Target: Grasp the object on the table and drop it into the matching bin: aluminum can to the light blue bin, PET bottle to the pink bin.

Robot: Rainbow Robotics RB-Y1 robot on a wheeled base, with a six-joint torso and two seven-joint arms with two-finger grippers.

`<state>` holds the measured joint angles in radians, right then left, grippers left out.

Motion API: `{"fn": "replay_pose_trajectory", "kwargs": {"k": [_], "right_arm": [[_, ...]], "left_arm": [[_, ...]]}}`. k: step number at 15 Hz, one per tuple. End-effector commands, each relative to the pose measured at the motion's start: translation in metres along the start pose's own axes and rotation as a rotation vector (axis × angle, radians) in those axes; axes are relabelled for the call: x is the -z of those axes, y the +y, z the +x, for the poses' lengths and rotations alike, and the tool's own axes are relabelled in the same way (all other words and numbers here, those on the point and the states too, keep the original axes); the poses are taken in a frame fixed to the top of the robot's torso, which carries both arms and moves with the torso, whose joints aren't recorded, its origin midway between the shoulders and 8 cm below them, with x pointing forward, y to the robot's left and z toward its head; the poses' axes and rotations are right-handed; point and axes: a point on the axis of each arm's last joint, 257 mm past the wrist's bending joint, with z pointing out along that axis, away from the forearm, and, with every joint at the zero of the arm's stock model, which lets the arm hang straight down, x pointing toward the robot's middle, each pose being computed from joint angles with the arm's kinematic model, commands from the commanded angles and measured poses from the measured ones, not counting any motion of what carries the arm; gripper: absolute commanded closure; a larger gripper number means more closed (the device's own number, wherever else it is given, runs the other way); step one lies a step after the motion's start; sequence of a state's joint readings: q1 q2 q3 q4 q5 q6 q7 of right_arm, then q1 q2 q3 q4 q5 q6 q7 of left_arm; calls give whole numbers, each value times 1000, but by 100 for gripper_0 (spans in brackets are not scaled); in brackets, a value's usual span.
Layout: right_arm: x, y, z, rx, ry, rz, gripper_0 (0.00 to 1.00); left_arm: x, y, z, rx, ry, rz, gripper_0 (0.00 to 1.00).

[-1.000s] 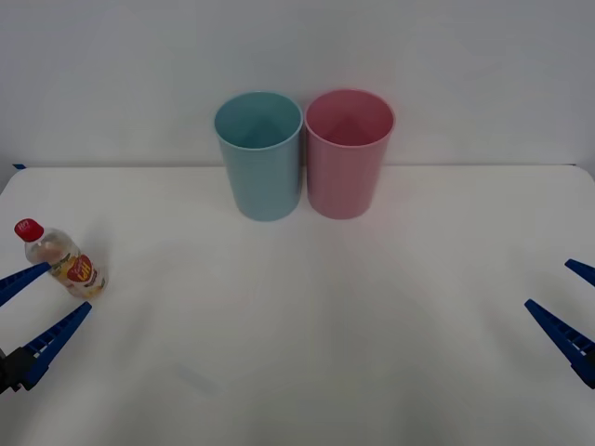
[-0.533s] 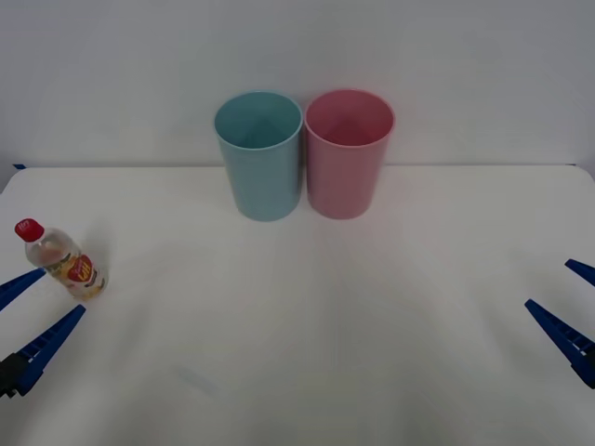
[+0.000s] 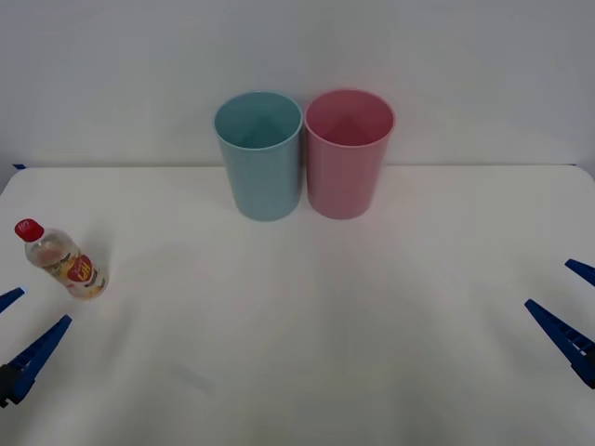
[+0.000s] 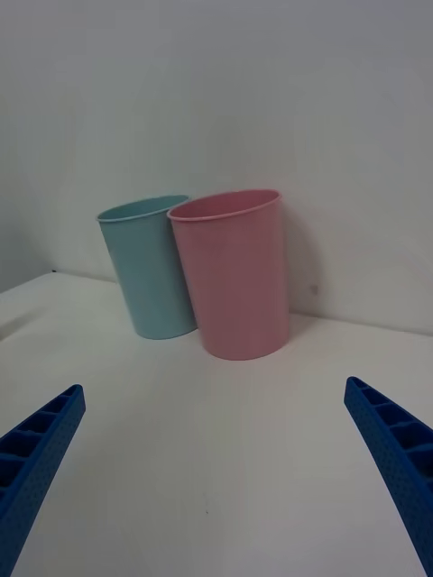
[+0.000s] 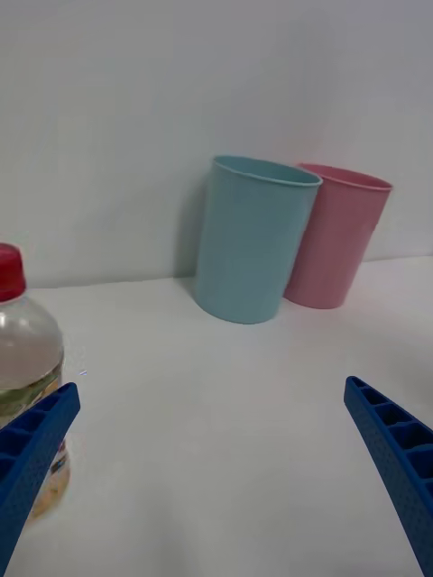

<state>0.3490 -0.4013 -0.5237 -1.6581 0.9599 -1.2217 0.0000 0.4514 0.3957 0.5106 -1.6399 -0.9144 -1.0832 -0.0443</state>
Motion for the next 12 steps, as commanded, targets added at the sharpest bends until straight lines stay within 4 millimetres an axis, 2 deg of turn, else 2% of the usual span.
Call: {"fn": "replay_pose_trajectory", "kwargs": {"k": [1, 7, 12], "right_arm": [[0, 0, 0, 0, 0, 0, 0], [0, 0, 0, 0, 0, 0, 0], [0, 0, 0, 0, 0, 0, 0]], "left_arm": [[8, 16, 13, -30, 31, -83, 0], [16, 45, 42, -34, 94, -244, 0], [14, 58, 58, -55, 129, -327, 0]]}}
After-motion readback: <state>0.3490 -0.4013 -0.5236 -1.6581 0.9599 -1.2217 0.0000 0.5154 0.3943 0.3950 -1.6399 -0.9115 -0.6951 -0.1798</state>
